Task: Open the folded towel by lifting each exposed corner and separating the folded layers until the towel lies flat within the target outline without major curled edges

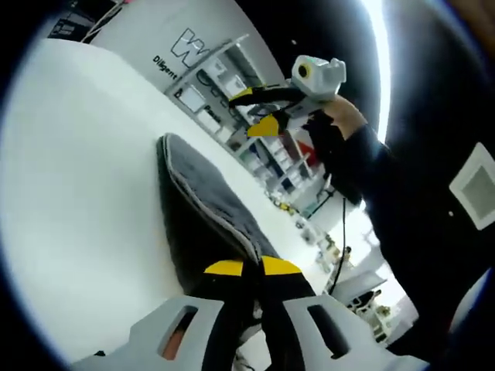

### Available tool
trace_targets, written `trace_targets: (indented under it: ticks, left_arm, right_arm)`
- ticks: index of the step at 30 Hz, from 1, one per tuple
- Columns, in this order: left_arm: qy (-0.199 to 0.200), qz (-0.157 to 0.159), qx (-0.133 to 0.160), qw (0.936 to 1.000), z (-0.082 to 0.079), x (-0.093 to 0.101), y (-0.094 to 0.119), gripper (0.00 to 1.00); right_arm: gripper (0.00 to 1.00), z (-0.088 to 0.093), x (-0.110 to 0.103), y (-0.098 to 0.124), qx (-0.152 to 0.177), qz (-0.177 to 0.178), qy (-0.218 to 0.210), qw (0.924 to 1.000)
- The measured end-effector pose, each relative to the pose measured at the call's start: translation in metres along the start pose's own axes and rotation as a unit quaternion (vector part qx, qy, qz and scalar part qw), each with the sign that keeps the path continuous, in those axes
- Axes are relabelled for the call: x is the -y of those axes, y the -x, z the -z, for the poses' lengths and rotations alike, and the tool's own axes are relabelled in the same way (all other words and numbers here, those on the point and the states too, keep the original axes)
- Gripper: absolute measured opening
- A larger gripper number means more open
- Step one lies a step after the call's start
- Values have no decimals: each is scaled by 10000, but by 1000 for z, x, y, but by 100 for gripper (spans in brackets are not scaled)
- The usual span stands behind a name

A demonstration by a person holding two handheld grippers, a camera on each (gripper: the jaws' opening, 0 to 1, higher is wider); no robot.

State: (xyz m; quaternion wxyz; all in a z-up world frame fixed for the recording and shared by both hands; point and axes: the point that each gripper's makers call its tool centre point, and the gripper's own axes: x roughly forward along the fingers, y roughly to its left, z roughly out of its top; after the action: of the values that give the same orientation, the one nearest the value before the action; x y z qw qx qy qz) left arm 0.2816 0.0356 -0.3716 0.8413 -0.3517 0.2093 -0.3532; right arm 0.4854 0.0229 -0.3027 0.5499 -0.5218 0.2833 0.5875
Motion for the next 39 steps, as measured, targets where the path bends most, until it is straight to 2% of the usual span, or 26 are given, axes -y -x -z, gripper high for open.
trace_targets:
  ticks: [5, 8, 11, 20, 26, 28, 33, 37, 39]
  left_arm:
    - [-81, 30, 24, 10000, -2, 2, 0, 4]
    - [-24, 75, -11, 10000, -1, 5, -2, 4]
    - [-37, 65, -25, 10000, -2, 6, -2, 4]
    - [-103, 78, 10, 9999, -6, 9, -2, 4]
    - [-58, 124, 18, 9999, -7, 8, 0, 4]
    - [-57, 137, 16, 9999, -7, 8, -1, 4]
    - [6, 188, -11, 9998, -8, 6, -1, 4]
    - [21, 207, -28, 9998, -8, 6, -1, 4]
    - [-29, 186, -37, 9998, -8, 5, -1, 4]
  right_arm:
    - [34, -3, 9, -6, -53, -91, 28, 9999]
    - [35, -2, 8, -19, -168, -204, 41, 9996]
    - [30, -2, 11, -30, -208, -324, 11, 9993]
    - [28, -2, 20, -56, -487, -438, 225, 9976]
    - [22, 13, 28, -83, -788, -575, 218, 9950]
    - [14, 14, 30, -88, -758, -618, 144, 9951]
    - [13, 13, 42, -99, -699, -416, 146, 9966]
    - [13, 7, 32, -110, -588, -605, 330, 9959]
    - [11, 9, 27, -114, -678, -707, 437, 9942]
